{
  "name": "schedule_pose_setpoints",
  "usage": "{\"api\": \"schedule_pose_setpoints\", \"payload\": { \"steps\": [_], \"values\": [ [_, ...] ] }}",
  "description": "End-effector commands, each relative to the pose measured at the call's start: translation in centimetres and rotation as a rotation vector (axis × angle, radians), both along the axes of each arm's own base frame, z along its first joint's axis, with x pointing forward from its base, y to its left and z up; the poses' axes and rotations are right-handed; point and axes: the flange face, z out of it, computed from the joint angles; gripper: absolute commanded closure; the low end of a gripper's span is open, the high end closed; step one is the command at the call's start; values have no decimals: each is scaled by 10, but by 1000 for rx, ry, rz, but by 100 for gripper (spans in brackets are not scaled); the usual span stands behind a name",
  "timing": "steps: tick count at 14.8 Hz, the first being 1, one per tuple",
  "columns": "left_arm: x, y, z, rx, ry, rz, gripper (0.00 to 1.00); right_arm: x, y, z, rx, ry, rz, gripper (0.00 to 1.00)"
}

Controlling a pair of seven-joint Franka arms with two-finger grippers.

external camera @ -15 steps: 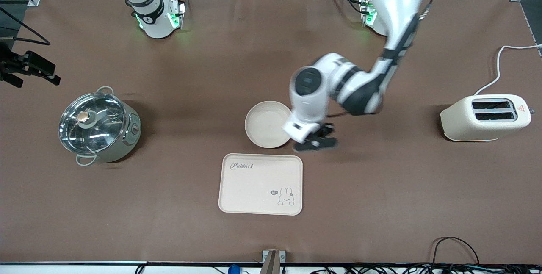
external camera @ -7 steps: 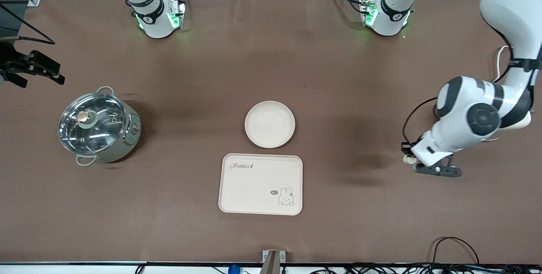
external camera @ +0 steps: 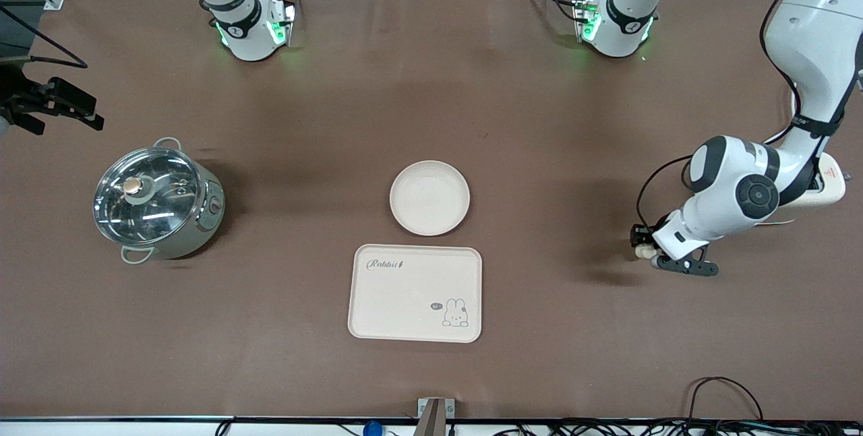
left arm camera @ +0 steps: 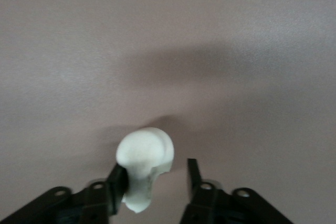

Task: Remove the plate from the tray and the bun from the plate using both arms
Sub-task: 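Carry the bun with the left gripper beside the toaster and lower it, then open the left gripper to release the bun onto the table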

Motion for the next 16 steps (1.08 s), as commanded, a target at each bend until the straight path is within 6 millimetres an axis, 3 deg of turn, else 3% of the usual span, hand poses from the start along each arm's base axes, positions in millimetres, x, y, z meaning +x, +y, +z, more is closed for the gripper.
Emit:
{"api": "schedule_pose_setpoints", "payload": {
  "steps": [1, 3, 5, 8, 11, 14, 16],
  "values": [
    [4, 0, 9, 16, -28, -4, 0, -8, -6, 11, -46, 2, 8, 0],
    [5, -3, 18, 25, -38, -13, 0, -10, -7, 9, -45, 19, 5, 0],
    [14, -6, 49, 41, -89, -22, 0, -10, -8, 10, -45, 13, -2, 0],
    [30, -34, 137, 92, -106, -66, 0, -9, -10, 11, -39, 5, -4, 0],
    [40, -56, 208, 103, -89, -82, 0, -8, -5, 14, -36, -1, 3, 0],
    [27, -62, 275, 155, -130, -77, 0, -7, -1, 15, -35, -5, 8, 0],
    [8, -66, 315, 163, -121, -46, 0, -7, 0, 16, -35, -5, 11, 0]
  ]
}}
